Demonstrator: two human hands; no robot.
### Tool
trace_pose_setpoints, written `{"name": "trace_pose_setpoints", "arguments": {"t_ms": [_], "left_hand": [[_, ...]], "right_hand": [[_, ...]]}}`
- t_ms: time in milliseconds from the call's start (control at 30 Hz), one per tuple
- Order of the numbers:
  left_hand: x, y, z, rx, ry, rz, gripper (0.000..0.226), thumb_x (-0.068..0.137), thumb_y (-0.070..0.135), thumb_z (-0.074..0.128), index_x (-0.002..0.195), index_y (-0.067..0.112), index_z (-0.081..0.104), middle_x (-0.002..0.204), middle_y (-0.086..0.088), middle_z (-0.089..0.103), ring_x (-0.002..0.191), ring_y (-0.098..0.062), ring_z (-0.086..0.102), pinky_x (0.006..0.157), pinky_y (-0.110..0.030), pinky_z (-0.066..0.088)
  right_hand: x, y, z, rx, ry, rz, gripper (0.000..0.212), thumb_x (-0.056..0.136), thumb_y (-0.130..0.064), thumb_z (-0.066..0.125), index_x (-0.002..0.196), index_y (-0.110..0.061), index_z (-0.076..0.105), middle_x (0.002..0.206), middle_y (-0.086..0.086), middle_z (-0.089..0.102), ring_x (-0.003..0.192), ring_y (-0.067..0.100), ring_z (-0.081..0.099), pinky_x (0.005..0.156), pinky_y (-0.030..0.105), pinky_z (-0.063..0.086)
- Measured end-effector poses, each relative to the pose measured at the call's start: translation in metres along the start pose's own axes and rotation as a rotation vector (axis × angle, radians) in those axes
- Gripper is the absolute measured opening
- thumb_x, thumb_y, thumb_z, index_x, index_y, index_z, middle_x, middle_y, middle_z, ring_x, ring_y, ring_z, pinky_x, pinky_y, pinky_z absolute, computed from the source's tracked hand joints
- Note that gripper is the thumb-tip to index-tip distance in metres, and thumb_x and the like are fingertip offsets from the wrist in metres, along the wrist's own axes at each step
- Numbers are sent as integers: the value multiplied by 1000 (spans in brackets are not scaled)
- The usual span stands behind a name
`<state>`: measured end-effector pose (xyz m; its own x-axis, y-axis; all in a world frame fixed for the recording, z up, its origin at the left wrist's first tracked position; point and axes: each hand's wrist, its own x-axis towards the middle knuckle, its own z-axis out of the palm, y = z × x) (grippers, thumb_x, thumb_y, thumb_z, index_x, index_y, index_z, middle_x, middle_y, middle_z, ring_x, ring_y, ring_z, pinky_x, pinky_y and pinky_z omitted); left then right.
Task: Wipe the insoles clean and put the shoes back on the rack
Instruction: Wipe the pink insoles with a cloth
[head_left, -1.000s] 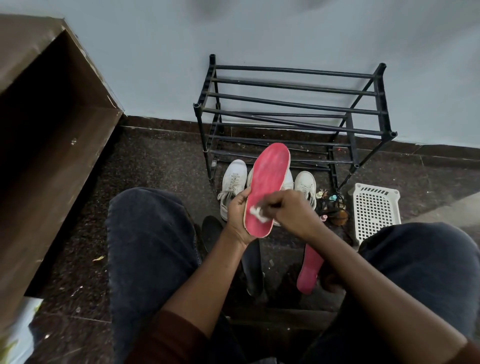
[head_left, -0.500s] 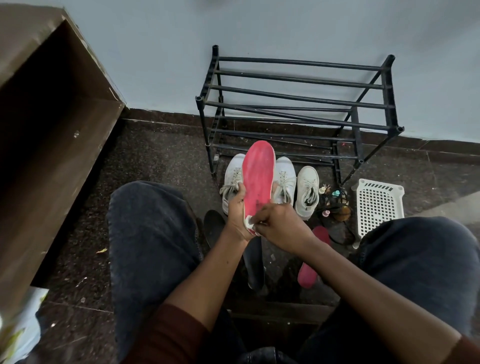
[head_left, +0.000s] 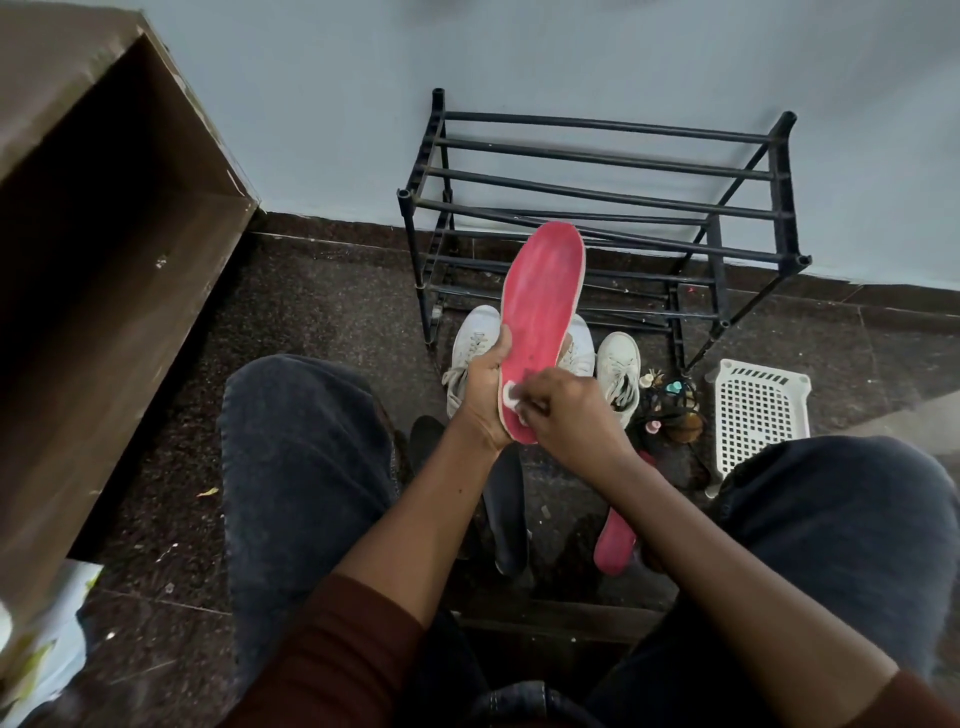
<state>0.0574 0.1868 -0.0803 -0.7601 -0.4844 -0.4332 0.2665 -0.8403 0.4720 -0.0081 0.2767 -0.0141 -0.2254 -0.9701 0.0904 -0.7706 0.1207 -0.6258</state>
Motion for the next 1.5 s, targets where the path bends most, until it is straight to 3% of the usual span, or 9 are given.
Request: {"name": "trace_pose_setpoints", "arguments": {"t_ms": [100,300,567,733,833,933,1200,1400,1500], "left_hand": [[1,1,1,-40,13,-3,70,97,54,27,91,5,76,88,-8,70,71,-20,66,67,-27,54],[-2,-7,10,-40,-6,-80,63,97,52,32,126,1,53,118,-16,59,109,-26,59,99,-38,45],[-3,3,19,-42,-37,-73,66,96,55,30,124,0,53,111,-16,63,107,-24,60,102,-34,42],[-2,7,13,-54,-87,-63,70,95,60,24,139,7,34,113,-13,54,79,-20,65,71,-28,54],[-1,7,16,-94,-85,-73,78,93,62,30,146,5,27,114,-14,54,99,-21,61,91,-27,49],[1,6,17,-67,-94,-94,79,92,63,33,136,-2,42,113,-14,59,113,-22,53,110,-32,32],[3,10,22,-62,-88,-95,74,89,61,40,117,-3,63,119,-19,57,118,-27,52,114,-40,29],[2,15,20,-36,-67,-117,74,93,65,23,130,5,45,109,-13,59,75,-22,65,69,-28,55],[-1,13,19,-57,-24,-127,73,93,64,27,126,3,50,105,-15,65,99,-23,60,95,-30,45]], "right_hand": [[-15,-1,-4,18,-57,-79,16,73,7,66,84,-1,73,87,14,71,79,26,67,80,29,48],[8,8,-5,-95,67,-21,12,82,0,61,89,1,71,85,20,64,73,34,62,66,38,50],[3,1,1,19,121,2,17,79,2,62,92,-3,72,87,17,67,77,32,63,73,34,47],[-17,0,0,82,80,-130,17,72,9,65,84,0,72,80,13,67,70,26,64,68,31,51],[-12,-3,0,73,133,-137,12,73,8,66,81,1,72,77,15,65,68,29,64,62,34,54],[3,-3,0,27,192,-109,10,77,5,65,83,2,71,77,19,63,67,33,62,59,38,53],[10,-4,-3,49,229,-29,20,83,4,59,97,-2,72,90,17,66,76,32,64,66,42,53],[-17,-5,2,78,176,-163,23,72,12,60,87,-1,72,85,14,66,72,31,64,55,43,55],[-9,-6,0,24,173,-172,15,72,11,62,82,3,70,80,18,64,69,35,63,52,44,53]]}}
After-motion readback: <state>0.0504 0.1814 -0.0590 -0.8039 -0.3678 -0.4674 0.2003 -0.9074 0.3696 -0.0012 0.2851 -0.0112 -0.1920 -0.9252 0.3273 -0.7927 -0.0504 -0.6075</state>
